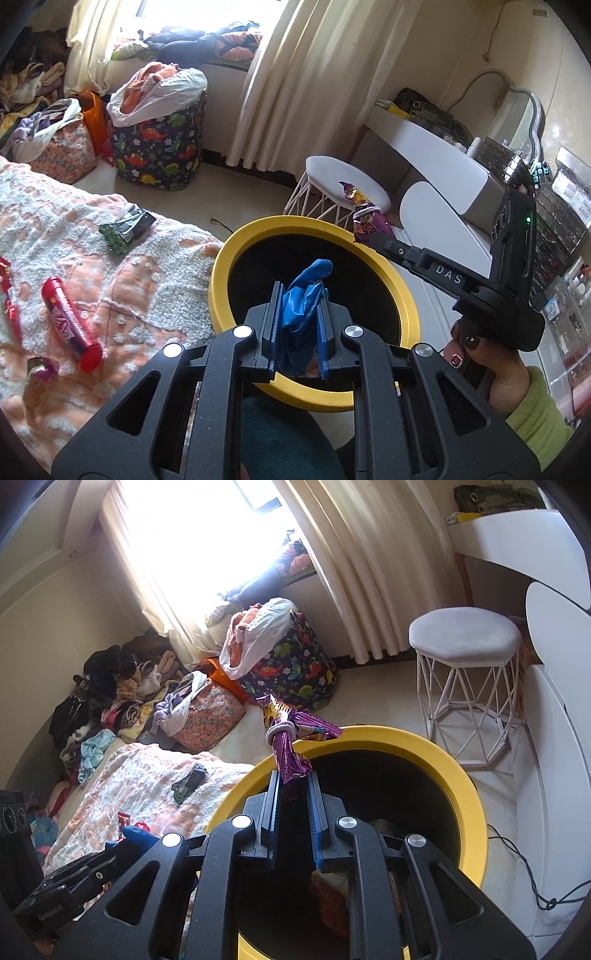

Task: Collect trash
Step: 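Lift the glove and purple wrapper and carry them over the bin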

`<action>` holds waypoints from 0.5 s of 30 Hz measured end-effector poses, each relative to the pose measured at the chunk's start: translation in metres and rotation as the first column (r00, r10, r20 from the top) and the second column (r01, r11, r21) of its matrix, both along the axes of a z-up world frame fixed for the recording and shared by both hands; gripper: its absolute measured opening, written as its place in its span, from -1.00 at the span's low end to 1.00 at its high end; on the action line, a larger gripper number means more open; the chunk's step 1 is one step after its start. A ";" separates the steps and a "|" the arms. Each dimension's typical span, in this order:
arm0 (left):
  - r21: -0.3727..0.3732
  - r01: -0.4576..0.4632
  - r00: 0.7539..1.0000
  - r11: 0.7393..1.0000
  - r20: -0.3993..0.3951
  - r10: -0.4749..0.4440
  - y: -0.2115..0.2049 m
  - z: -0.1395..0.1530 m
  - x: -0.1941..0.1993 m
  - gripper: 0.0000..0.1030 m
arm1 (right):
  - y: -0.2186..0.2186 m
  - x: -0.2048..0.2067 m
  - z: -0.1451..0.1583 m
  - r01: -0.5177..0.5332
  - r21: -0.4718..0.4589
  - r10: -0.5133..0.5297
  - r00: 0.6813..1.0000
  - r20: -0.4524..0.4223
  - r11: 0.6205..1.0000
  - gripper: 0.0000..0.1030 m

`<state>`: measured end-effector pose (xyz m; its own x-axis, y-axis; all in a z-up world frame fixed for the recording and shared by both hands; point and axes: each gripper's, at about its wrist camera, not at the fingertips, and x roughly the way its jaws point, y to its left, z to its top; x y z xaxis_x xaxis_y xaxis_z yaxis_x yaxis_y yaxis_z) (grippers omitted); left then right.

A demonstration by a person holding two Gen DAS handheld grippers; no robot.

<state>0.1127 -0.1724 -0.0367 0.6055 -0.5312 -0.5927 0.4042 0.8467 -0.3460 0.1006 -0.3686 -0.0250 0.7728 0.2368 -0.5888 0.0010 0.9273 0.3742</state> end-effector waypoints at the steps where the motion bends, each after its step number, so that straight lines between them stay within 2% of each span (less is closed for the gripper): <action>1: 0.002 0.004 1.000 1.000 -0.001 -0.004 -0.002 -0.001 0.001 -0.80 | -0.001 0.001 -0.002 0.001 0.002 -0.001 1.000 -0.009 1.000 -0.73; 15: 0.036 0.030 0.998 0.999 -0.052 -0.028 -0.019 -0.025 0.019 -0.80 | -0.010 0.009 -0.023 0.026 0.029 -0.023 0.994 -0.105 0.999 -0.72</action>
